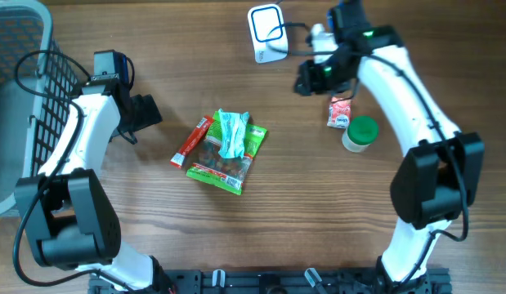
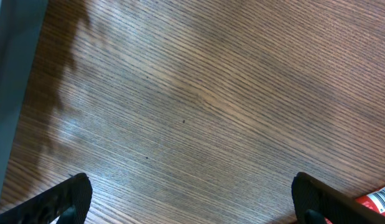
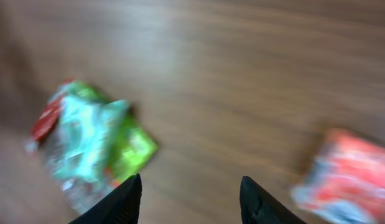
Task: Scan the item barcode
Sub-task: 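Reach the right gripper to the pile and grasp the light-green packet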
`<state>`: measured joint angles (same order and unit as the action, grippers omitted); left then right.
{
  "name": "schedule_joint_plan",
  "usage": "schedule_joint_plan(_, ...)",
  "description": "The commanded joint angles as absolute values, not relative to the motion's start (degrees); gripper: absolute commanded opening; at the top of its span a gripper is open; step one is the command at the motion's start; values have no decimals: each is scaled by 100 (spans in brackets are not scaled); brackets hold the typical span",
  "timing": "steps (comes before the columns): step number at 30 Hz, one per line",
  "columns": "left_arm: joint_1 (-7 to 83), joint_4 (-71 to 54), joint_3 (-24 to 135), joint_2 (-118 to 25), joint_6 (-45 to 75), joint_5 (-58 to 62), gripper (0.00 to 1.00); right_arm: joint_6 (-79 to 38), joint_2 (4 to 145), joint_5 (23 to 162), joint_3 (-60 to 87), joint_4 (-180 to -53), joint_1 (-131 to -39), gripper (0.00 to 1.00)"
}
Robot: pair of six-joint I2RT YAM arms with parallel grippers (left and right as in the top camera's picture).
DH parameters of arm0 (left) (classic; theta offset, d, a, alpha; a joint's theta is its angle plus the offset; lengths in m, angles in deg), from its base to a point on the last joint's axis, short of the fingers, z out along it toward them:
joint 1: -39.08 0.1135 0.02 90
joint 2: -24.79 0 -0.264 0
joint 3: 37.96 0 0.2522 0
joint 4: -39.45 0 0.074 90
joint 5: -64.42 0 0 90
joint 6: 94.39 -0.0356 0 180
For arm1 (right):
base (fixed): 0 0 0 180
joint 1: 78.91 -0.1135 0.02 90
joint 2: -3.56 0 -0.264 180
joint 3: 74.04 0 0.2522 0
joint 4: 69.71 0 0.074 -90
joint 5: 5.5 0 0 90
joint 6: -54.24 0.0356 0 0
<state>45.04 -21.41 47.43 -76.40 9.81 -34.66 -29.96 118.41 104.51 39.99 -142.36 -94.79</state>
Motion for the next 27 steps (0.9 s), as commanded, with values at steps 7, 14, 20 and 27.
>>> schedule_joint_plan(7, 4532, -2143, 4824, -7546, 931, -3436, 100, -1042, 11788, 10081, 2919, -13058, -11238, 49)
schedule_joint_plan(14, 4532, -2143, 4824, -7546, 931, -3436, 100, -679, 11801, 10092, 1859, -11806, -11428, 46)
schedule_joint_plan(20, 4532, -2143, 4824, -7546, 931, -3436, 100, -666, 11821, 10084, 1505, -11093, -11669, 27)
schedule_joint_plan(27, 4532, -2143, 4824, -7546, 931, -3436, 100, -1103, 11550, 10108, 1514, -11174, -11238, 4)
